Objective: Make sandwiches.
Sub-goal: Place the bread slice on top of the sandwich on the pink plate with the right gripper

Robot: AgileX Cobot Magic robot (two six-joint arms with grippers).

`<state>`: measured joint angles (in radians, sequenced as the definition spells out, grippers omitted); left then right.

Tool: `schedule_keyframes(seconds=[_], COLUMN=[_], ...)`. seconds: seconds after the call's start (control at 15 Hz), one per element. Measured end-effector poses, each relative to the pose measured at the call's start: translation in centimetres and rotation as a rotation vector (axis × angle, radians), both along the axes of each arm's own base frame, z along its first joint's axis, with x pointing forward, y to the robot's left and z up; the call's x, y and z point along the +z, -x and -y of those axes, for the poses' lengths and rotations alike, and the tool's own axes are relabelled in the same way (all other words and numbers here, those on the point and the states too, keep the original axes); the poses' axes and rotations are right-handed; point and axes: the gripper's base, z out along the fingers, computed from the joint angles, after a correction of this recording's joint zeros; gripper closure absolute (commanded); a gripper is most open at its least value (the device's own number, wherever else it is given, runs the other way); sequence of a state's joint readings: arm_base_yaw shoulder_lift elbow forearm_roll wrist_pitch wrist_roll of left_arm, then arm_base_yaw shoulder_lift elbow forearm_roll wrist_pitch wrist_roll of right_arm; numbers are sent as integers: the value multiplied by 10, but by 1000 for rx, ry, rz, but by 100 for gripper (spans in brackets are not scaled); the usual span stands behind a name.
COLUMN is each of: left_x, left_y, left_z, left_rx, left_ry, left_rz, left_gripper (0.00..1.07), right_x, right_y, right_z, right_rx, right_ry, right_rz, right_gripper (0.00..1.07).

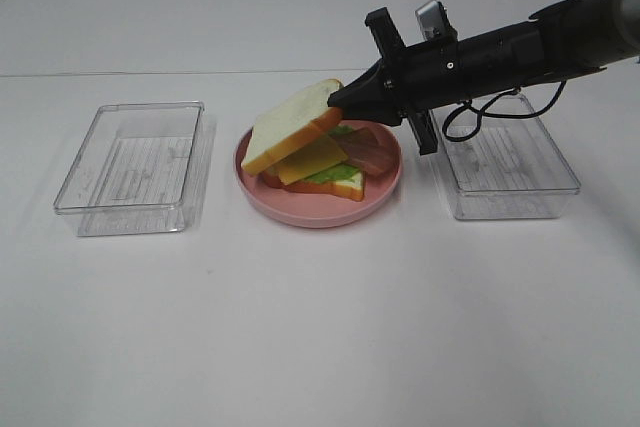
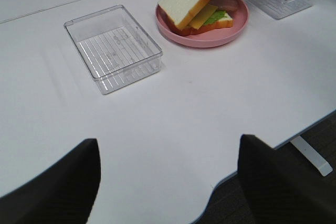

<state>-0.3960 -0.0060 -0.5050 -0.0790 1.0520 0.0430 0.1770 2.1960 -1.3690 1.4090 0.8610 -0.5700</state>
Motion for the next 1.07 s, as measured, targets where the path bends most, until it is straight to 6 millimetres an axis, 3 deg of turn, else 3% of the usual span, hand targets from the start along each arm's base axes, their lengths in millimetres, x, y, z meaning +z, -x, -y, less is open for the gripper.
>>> schedule_keyframes(seconds=[0.47,0.53,0.67,0.8,0.93,1.07], left_x=[0,0,0,0,0,0], left_y=[0,0,0,0,0,0], left_z=[0,0,0,0,0,0], left_rx=[0,0,0,0,0,0], left_ry=[0,0,0,0,0,0], left_rz=[0,0,0,0,0,0], left_gripper=[36,36,36,36,36,36], right_x=[-10,-12,-13,-14,-10,10], right_y=[2,3,3,3,4,7], right_z=[6,7,8,9,12,15], right_rx=[-8,-8,-10,1,21,57], right_ry=[125,143,163,183,224,285], right_rz=[-55,-63,-65,-58,-28,38], right_gripper=[107,102,81,45,34,34])
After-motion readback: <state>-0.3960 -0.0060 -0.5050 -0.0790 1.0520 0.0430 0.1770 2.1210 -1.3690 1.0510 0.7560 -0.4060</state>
